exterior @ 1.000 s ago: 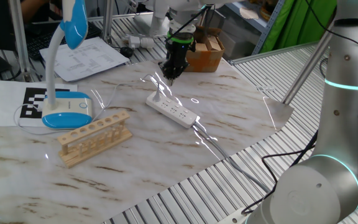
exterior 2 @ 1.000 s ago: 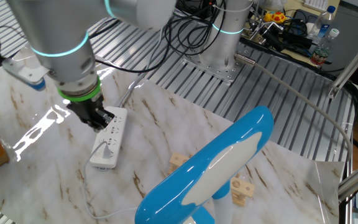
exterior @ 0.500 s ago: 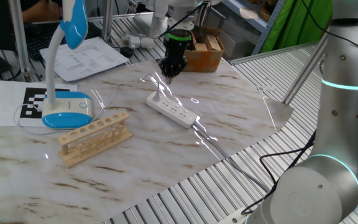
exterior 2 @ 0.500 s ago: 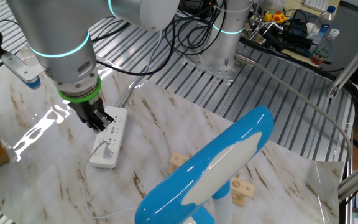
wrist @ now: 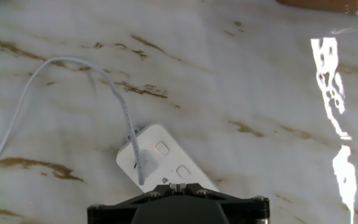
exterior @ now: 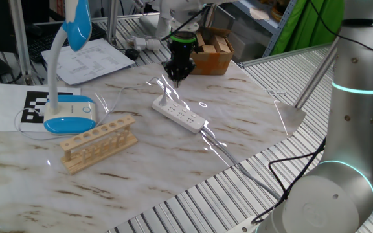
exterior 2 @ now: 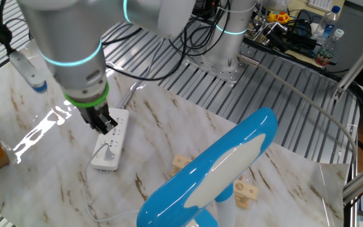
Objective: Plug in the power cord of the desk lamp, turn on the socket, and light up the desk lamp
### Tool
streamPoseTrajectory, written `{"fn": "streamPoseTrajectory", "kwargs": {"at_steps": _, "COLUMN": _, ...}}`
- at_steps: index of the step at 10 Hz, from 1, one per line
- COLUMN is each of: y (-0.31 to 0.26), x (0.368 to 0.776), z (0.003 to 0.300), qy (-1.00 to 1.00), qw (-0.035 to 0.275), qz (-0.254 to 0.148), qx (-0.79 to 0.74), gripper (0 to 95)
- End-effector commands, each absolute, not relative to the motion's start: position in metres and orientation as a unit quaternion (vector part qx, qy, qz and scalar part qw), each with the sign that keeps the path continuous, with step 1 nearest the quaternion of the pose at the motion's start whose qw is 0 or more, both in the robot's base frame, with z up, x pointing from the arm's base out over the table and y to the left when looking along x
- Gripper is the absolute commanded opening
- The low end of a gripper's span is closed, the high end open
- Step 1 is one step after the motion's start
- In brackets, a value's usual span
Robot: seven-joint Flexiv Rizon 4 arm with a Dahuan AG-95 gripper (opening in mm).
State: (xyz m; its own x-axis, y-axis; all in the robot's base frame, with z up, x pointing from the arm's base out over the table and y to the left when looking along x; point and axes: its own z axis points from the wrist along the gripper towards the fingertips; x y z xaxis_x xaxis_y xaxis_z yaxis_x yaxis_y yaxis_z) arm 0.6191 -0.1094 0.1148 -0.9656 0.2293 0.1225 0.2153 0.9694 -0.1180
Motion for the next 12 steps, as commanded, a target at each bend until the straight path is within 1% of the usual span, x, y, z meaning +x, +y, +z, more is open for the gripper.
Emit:
{"fn": "streamPoseTrajectory", "kwargs": {"at_steps": 1, "y": -0.11, "x": 0.617, "z": 0.116, "qy": -0.993, "qw": 0.058, "qz": 0.036, "qx": -0.096, "gripper": 0.0}}
{"fn": "streamPoseTrajectory", "kwargs": {"at_steps": 2, "y": -0.11, "x": 0.617, "z": 0.116, "qy": -0.992, "qw": 0.048, "qz": 0.035, "qx": -0.108, "gripper": 0.0}}
{"fn": "streamPoseTrajectory", "kwargs": {"at_steps": 3, "y": -0.11, "x": 0.617, "z": 0.116, "qy": -0.985, "qw": 0.049, "qz": 0.027, "qx": -0.161, "gripper": 0.0}}
{"fn": "streamPoseTrajectory", "kwargs": {"at_steps": 4, "y": -0.11, "x": 0.617, "z": 0.116, "qy": -0.983, "qw": 0.059, "qz": -0.005, "qx": -0.173, "gripper": 0.0}}
{"fn": "streamPoseTrajectory", "kwargs": {"at_steps": 6, "y": -0.107, "x": 0.614, "z": 0.118, "qy": -0.981, "qw": 0.055, "qz": -0.005, "qx": -0.185, "gripper": 0.0}}
{"fn": "streamPoseTrajectory", "kwargs": {"at_steps": 9, "y": -0.086, "x": 0.604, "z": 0.121, "qy": -0.977, "qw": 0.05, "qz": -0.009, "qx": -0.209, "gripper": 0.0}}
{"fn": "streamPoseTrajectory", "kwargs": {"at_steps": 10, "y": -0.072, "x": 0.6, "z": 0.12, "qy": -0.975, "qw": 0.048, "qz": -0.009, "qx": -0.217, "gripper": 0.0}}
{"fn": "streamPoseTrajectory", "kwargs": {"at_steps": 12, "y": -0.052, "x": 0.605, "z": 0.118, "qy": -0.971, "qw": 0.045, "qz": -0.008, "qx": -0.236, "gripper": 0.0}}
